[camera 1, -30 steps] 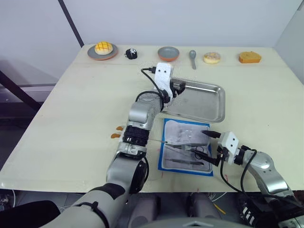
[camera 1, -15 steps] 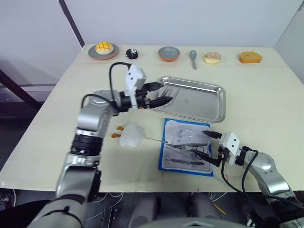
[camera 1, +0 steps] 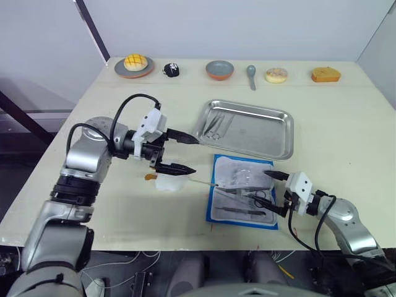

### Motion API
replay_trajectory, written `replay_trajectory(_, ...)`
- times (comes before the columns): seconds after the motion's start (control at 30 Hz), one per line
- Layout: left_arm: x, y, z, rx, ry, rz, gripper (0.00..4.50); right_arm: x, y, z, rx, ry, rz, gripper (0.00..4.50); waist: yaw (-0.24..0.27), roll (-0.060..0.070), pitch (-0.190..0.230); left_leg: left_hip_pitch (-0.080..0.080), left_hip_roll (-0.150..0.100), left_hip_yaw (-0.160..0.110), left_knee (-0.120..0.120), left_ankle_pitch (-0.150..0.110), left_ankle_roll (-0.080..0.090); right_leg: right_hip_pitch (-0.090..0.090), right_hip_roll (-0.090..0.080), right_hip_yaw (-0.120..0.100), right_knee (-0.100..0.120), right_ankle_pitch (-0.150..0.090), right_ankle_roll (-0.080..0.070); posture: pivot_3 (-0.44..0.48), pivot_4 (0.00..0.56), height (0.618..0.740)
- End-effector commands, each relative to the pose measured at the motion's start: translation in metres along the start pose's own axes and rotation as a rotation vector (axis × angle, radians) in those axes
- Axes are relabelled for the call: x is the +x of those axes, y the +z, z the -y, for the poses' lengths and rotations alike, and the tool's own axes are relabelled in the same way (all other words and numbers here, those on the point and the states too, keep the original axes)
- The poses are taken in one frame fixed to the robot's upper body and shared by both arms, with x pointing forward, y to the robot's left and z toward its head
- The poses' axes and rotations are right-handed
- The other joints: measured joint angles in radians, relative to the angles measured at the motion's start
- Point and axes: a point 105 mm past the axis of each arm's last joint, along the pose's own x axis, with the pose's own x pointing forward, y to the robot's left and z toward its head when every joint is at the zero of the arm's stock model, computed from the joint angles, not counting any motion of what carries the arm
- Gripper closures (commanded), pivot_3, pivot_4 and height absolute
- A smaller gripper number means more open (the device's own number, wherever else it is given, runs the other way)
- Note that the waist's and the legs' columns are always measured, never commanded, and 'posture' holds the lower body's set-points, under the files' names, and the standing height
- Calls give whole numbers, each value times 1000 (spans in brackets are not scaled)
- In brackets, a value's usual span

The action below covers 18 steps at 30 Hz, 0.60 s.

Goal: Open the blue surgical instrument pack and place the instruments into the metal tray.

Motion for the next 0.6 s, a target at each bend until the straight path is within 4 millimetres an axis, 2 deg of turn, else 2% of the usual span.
replay_trajectory(0.03,-2,13,8,65,-80,6,32,-23,-58,-11,113,-2,-240,0,0,0,0,0,0,0,0,0,0,0,0,0,0,0,0,0,150,740)
replay_trajectory(0.33,4,10,20,72,-137,4,32,-28,-55,-15,118,22,-221,0,2,1,1,0,0,0,0,0,0,0,1,0,0,0,0,0,150,740)
replay_trajectory(0.6,15,8,21,110,-149,13,32,-30,-48,-13,110,45,-194,0,3,2,3,0,0,0,0,0,0,0,1,0,0,0,0,0,150,740)
